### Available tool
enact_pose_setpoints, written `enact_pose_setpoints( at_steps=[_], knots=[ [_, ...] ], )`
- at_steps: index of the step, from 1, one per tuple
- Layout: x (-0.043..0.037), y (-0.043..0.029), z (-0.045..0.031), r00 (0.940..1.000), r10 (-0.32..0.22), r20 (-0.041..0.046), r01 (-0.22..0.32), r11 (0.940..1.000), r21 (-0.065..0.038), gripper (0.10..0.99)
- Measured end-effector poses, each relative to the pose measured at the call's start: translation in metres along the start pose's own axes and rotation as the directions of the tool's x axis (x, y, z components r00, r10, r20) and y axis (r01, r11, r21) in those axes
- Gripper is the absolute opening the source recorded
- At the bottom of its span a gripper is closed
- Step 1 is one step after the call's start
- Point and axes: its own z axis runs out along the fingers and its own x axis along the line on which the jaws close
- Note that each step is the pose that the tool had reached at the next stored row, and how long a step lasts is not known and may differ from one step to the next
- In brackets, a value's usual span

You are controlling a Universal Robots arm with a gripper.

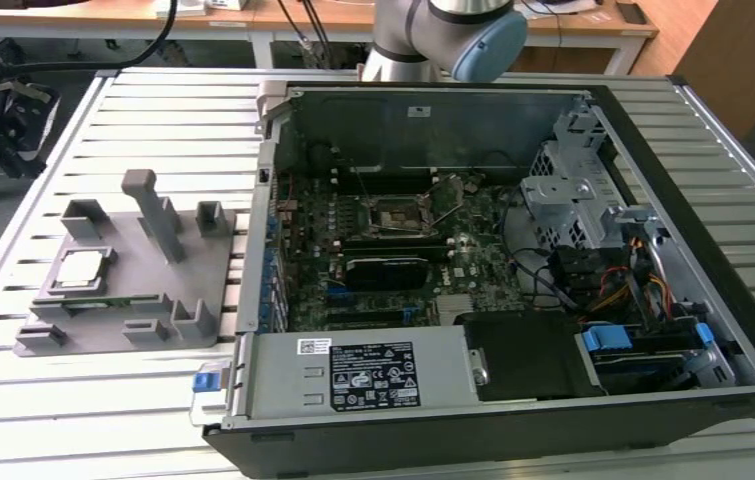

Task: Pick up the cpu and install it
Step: 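Pick up the cpu and move it towards the insertion slot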

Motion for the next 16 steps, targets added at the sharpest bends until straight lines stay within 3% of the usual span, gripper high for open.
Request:
enact_pose_setpoints(
  at_steps=[1,4,7,10,13,14,16],
  knots=[
    [0.0005,-0.0005,0.0005,1.0,-0.006,-0.0005,0.006,1.0,0.0,0.29],
    [0.001,-0.0018,0.0025,0.9996,-0.028,-0.002,0.028,0.9996,0.001,0.349],
    [0.001,-0.0033,0.0052,0.9989,-0.047,-0.0035,0.047,0.9989,0.002,0.525],
    [0.0008,-0.0052,0.0079,0.9982,-0.059,-0.0044,0.059,0.9983,0.002,0.58],
    [0.0007,-0.0063,0.0099,0.998,-0.063,-0.0054,0.063,0.998,0.002,0.757],
    [0.0006,-0.0068,0.0103,0.998,-0.064,-0.0056,0.064,0.998,0.002,0.757],
    [0.0005,-0.0073,0.0115,0.9978,-0.065,-0.007,0.065,0.9979,0.002,0.875]
  ],
)
